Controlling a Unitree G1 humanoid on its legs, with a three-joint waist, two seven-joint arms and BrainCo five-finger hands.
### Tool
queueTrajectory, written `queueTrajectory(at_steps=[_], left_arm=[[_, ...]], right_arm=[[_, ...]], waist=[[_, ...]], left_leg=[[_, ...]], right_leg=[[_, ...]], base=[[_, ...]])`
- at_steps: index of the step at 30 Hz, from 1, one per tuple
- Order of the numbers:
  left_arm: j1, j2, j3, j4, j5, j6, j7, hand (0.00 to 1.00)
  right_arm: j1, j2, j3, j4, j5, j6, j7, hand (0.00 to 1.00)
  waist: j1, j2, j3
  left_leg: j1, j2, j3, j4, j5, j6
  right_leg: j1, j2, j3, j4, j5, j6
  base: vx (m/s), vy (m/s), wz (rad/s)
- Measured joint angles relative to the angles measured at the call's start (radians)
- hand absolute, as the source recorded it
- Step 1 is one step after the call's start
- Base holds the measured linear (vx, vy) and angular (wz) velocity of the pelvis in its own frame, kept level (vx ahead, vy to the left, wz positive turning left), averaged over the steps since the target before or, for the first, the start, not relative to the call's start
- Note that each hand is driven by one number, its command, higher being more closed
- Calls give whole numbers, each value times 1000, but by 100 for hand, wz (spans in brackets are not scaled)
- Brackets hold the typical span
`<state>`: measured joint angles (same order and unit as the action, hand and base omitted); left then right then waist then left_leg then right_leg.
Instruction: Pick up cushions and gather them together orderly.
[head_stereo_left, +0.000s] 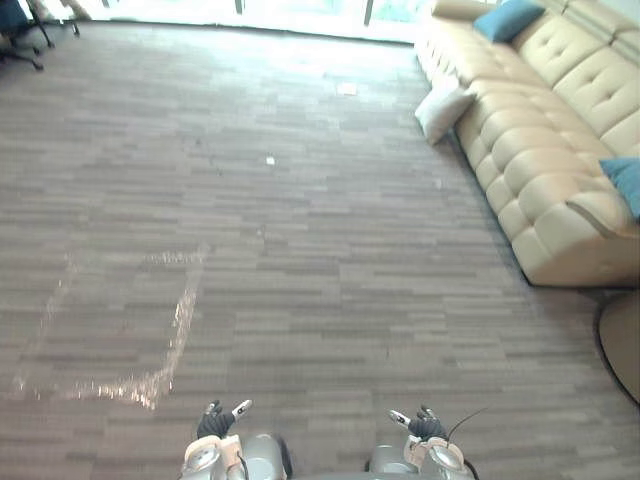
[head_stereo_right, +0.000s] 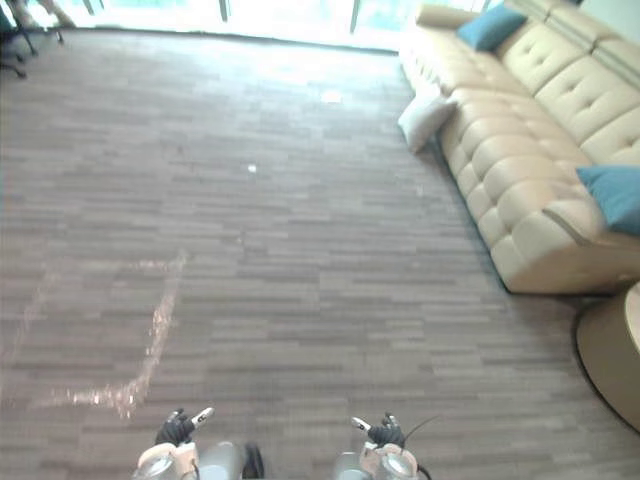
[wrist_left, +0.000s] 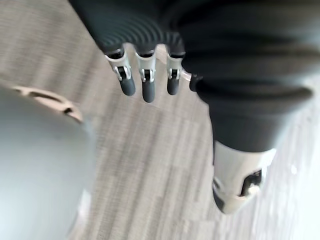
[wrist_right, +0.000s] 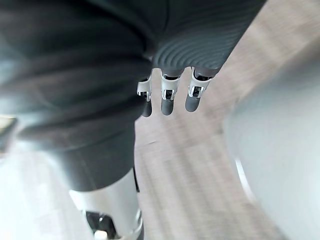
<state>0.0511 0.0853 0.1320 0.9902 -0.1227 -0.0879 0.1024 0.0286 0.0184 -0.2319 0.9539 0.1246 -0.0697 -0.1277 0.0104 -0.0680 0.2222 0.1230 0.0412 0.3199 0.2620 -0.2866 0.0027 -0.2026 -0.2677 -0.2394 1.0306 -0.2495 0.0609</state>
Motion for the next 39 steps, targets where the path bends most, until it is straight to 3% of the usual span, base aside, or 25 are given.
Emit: queueTrajectory(at_steps=[3,5,6,7,8,10,12,13,14,15,17,19,21,22,23,26,27,28,29,32,35,36,37,38,39], left_arm=[[-21,-2,-45,36,6,8,-2,0],[-14,0,-53,43,8,7,-8,0],[-7,-5,-52,45,16,8,-9,0],[-6,-14,-51,46,17,8,-10,0],[4,-41,-40,44,30,5,-13,0],[4,-54,-41,46,43,8,-14,0],[1,-61,-17,40,43,7,-14,0],[1,-61,-6,35,42,5,-14,0],[3,-58,16,16,43,6,-17,0],[4,-44,35,-2,40,6,-17,0],[9,-31,35,-21,36,3,-18,0],[4,-28,37,-50,19,-15,-18,0],[1,-31,38,-58,3,-21,-17,0],[0,-38,45,-64,-20,-29,-16,0],[-5,-34,45,-67,-34,-33,-14,0],[-11,-16,59,-66,-39,-33,-10,0],[-12,-1,54,-56,-36,-32,-6,0],[-15,22,43,-33,-34,-25,-1,0],[-18,26,42,-18,-27,-16,3,0],[-8,16,-4,14,-6,-2,6,0],[-33,11,-51,47,-3,11,-1,0],[-32,8,-54,47,5,11,0,0],[-32,8,-54,47,5,11,0,0],[-19,9,-53,44,13,9,-1,0],[-4,18,-53,42,25,7,-1,0]], right_arm=[[-11,-38,-13,4,0,0,1,0],[-9,-53,-16,10,0,1,0,0],[-6,-61,-26,24,3,4,1,0],[-7,-68,-32,24,1,6,1,0],[-7,-89,-43,16,1,7,1,0],[-8,-96,-66,14,2,9,4,0],[0,-104,-79,10,8,20,0,0],[8,-104,-78,7,10,20,-2,0],[17,-95,-75,6,16,22,-2,0],[17,-81,-66,5,29,22,-2,0],[19,-72,-49,7,34,23,-2,0],[-5,-61,-33,22,34,24,-3,0],[-13,-58,-39,49,34,22,-7,0],[-19,-52,-35,62,30,22,-9,0],[-24,-40,-27,75,31,21,-12,0],[-17,-13,-34,83,30,19,-14,0],[-7,0,-39,85,30,20,-14,0],[-4,10,-42,83,32,17,-14,0],[-9,6,-39,82,31,17,-12,0],[-6,-17,-28,55,22,7,-7,0],[-38,-47,-29,39,22,-3,-3,0],[-42,-60,-28,37,21,-3,-2,0],[-42,-61,-28,37,21,-3,-2,0],[-29,-69,-19,42,11,3,-2,0],[-4,-69,-10,45,4,7,-2,0]], waist=[[-30,27,21],[-38,24,27],[-58,28,30],[-65,33,29],[-64,79,26],[-71,99,28],[-77,140,45],[-75,140,47],[-64,138,50],[-61,106,57],[-56,87,51],[-32,76,55],[-7,75,56],[19,76,57],[36,53,45],[29,4,32],[29,-22,36],[12,-42,42],[1,-47,41],[-16,-10,30],[-33,26,50],[-38,32,54],[-38,32,54],[-50,23,53],[-64,-3,40]], left_leg=[[143,1,0,-106,1,-1],[225,-14,-4,-162,-3,-7],[293,-16,-28,-182,-20,-34],[309,-10,-33,-184,-21,-37],[313,22,-32,-141,-10,-54],[269,54,-65,33,17,-99],[77,173,-135,556,190,-219],[27,210,-127,676,178,-208],[-59,267,-93,837,111,-158],[-137,285,-56,863,68,-121],[-246,279,-13,785,34,-82],[-379,203,22,411,37,-66],[-403,145,-29,129,119,-89],[-414,112,-89,-10,262,-121],[-412,87,-107,41,330,-62],[-431,79,-70,206,165,-21],[-373,59,-46,223,99,-10],[-288,21,-20,191,53,-9],[-240,7,-20,170,36,-8],[-13,2,-12,12,13,-5],[126,26,-4,-88,14,-7],[170,36,-4,-104,14,-7],[173,37,-4,-105,14,-7],[238,32,-4,-122,7,-35],[287,14,-18,-121,-11,-78]], right_leg=[[-131,32,-142,-369,15,-25],[-133,80,-184,-708,151,-37],[-123,108,-146,-759,294,-119],[-125,113,-137,-726,314,-136],[-165,111,-119,-588,231,-146],[-175,110,-111,-466,121,-152],[-56,153,-135,-455,7,-152],[-17,169,-135,-468,-13,-160],[83,188,-135,-508,-43,-161],[173,190,-135,-569,-60,-144],[264,190,-134,-662,-62,-128],[386,176,-114,-786,-45,-89],[427,166,-84,-830,-55,-59],[476,165,-41,-866,-73,-29],[505,141,17,-880,-81,-18],[445,90,109,-709,-16,-3],[366,40,144,-478,21,37],[256,-30,153,-203,117,42],[211,-49,142,-91,128,46],[56,-52,-13,31,44,-4],[-102,4,-193,-242,-25,-55],[-140,52,-231,-439,27,-77],[-142,54,-232,-447,31,-78],[-142,114,-244,-742,185,-96],[-133,129,-229,-858,314,-166]], base=[[608,3,24],[746,-79,37],[611,-79,46],[761,-107,28],[556,-119,-4],[815,-225,-14],[724,-159,-7],[622,-86,-5],[611,-88,-1],[713,-101,5],[519,-49,3],[731,80,-35],[496,141,-61],[655,260,-99],[655,260,-90],[724,324,-47],[644,316,-32],[641,279,-21],[778,215,-10],[648,118,1],[661,24,10],[807,-55,12],[707,-89,27],[766,-114,38],[1034,-140,28]])
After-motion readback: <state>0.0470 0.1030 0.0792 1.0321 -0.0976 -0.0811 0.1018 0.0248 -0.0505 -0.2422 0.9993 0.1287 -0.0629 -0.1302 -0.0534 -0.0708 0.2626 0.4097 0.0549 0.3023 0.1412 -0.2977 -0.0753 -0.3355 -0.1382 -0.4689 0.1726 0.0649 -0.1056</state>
